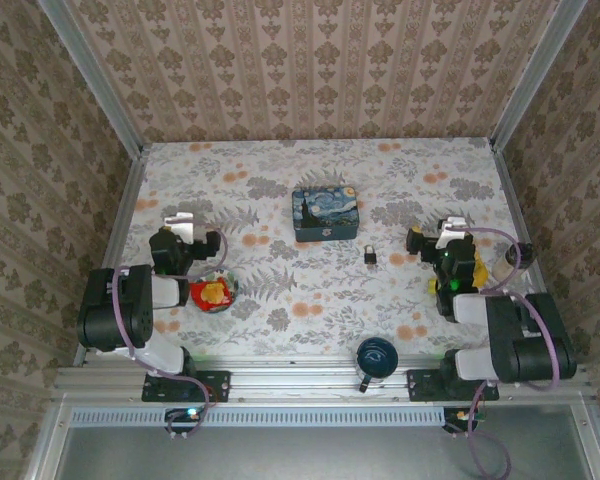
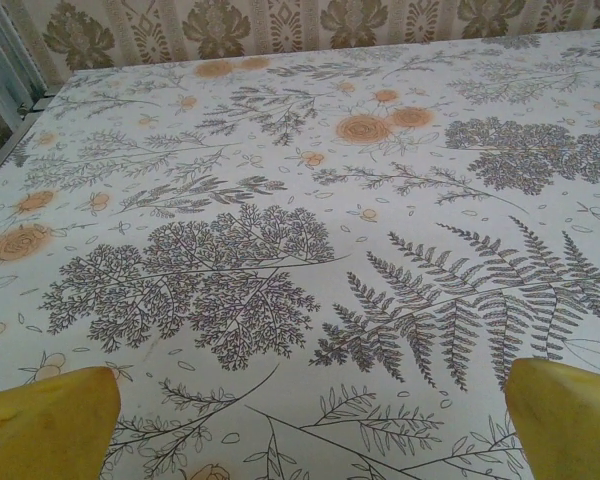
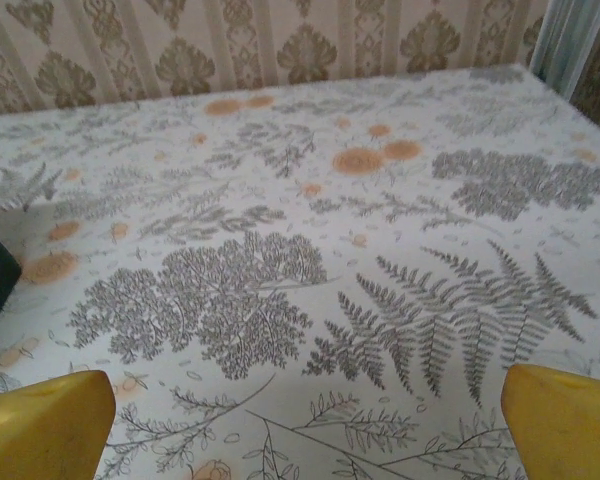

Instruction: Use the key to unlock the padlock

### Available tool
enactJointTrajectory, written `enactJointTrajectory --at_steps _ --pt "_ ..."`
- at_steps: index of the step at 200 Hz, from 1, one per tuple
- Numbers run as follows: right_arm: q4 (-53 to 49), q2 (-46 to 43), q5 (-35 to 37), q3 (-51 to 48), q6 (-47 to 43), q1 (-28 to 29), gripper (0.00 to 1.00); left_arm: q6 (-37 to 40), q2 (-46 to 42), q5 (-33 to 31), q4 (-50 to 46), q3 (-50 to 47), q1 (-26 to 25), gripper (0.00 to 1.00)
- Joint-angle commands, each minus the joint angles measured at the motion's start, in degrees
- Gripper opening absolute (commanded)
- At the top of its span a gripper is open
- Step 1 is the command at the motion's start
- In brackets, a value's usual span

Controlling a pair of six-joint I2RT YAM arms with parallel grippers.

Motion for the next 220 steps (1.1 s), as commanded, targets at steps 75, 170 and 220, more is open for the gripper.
enactJointTrajectory --at_steps 75,170,220 --pt "-4.22 7.37 4.05 8.89 -0.91 2.22 1.0 1.37 -0.56 1.2 -0.98 1.32 0.13 1.0" --pt "-6.09 7.4 -7.74 9.82 -3.39 0.55 1.0 1.43 -0.54 1.11 -1.1 1.31 0.09 1.0" --pt "-6.04 7.4 -7.79 9.83 -3.39 0.55 1.0 1.99 -0.57 0.96 -0.86 1.07 -0.47 1.0"
